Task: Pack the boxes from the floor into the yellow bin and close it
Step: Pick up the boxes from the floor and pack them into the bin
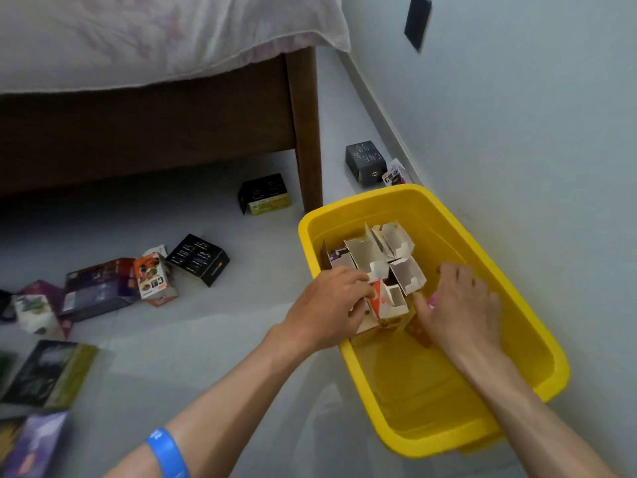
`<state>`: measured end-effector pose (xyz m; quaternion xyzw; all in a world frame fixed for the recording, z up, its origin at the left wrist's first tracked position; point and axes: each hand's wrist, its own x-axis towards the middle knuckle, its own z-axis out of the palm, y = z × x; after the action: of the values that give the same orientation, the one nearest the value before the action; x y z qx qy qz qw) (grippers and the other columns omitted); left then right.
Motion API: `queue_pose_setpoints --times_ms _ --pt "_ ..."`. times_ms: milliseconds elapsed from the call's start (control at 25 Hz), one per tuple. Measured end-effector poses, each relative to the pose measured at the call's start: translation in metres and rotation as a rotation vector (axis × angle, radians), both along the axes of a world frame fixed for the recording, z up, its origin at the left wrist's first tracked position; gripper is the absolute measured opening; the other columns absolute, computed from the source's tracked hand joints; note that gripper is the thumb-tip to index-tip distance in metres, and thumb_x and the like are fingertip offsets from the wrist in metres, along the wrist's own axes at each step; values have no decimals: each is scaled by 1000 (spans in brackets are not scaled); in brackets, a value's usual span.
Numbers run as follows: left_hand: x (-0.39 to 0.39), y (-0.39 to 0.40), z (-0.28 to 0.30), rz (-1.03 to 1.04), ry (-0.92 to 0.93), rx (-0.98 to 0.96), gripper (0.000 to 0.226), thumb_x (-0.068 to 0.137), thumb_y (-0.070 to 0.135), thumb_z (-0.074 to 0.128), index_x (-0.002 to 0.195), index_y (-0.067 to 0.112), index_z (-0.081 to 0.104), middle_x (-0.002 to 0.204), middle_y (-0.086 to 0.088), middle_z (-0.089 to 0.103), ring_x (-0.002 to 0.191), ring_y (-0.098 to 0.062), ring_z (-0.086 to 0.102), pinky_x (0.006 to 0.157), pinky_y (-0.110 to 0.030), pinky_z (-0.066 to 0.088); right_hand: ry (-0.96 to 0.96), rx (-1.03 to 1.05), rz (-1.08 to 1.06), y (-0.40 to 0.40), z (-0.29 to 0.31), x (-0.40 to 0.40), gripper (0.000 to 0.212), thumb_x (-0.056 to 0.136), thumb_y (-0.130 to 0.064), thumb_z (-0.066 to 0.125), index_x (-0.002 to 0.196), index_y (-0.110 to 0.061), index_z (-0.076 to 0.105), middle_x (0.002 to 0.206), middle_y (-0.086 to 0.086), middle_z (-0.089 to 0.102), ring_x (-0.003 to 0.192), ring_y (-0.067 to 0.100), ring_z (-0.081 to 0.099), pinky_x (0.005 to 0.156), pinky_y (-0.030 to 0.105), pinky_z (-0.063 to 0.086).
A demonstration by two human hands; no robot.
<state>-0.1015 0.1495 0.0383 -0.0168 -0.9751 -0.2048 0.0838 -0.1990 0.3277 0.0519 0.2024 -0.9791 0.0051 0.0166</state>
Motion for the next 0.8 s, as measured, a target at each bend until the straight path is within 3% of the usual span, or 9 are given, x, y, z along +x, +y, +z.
queue_pose_setpoints --times_ms 160,240,400,520,640,800 --pt "44 -32 15 327 222 129 16 85 8 65 99 6 72 110 -9 68 103 -29 59 87 -42 47 32 -445 508 -78 42 43 21 84 -29 62 98 -14 59 94 12 61 84 35 57 64 42 46" --pt "78 -66 12 486 213 151 20 84 7 65 103 6 70 108 -9 67 101 -28 57 87 -42 46 -68 -515 711 -130 51 79 18 84 -31 63 97 -19 59 91 4 60 81 26 54 64 36 44" --pt "171 -148 -6 815 12 116 26 88 17 60 113 15 66 118 -3 62 110 -23 52 93 -40 44 -365 -316 926 -213 29 143 26 90 -36 59 114 -25 58 113 -4 61 94 14 54 75 30 46" --pt "257 -209 -28 1141 -273 72 38 86 23 59 123 19 58 128 -5 58 118 -28 50 98 -41 41 -495 -116 1017 -250 1 172 29 93 -40 57 121 -31 55 127 -8 59 104 11 57 77 23 43" --pt "327 -251 -59 1462 -536 225 58 82 30 65 135 20 44 140 -10 46 128 -34 42 103 -50 39 -556 -8 1042 -263 -26 186 30 92 -44 58 121 -37 53 127 -13 59 100 6 58 76 18 43" --pt "370 -295 -97 1417 -590 232 103 70 40 80 151 25 19 155 -16 27 142 -36 25 113 -57 22 -564 113 1056 -272 -47 192 31 91 -49 54 121 -41 50 125 -17 58 100 4 58 78 18 44"
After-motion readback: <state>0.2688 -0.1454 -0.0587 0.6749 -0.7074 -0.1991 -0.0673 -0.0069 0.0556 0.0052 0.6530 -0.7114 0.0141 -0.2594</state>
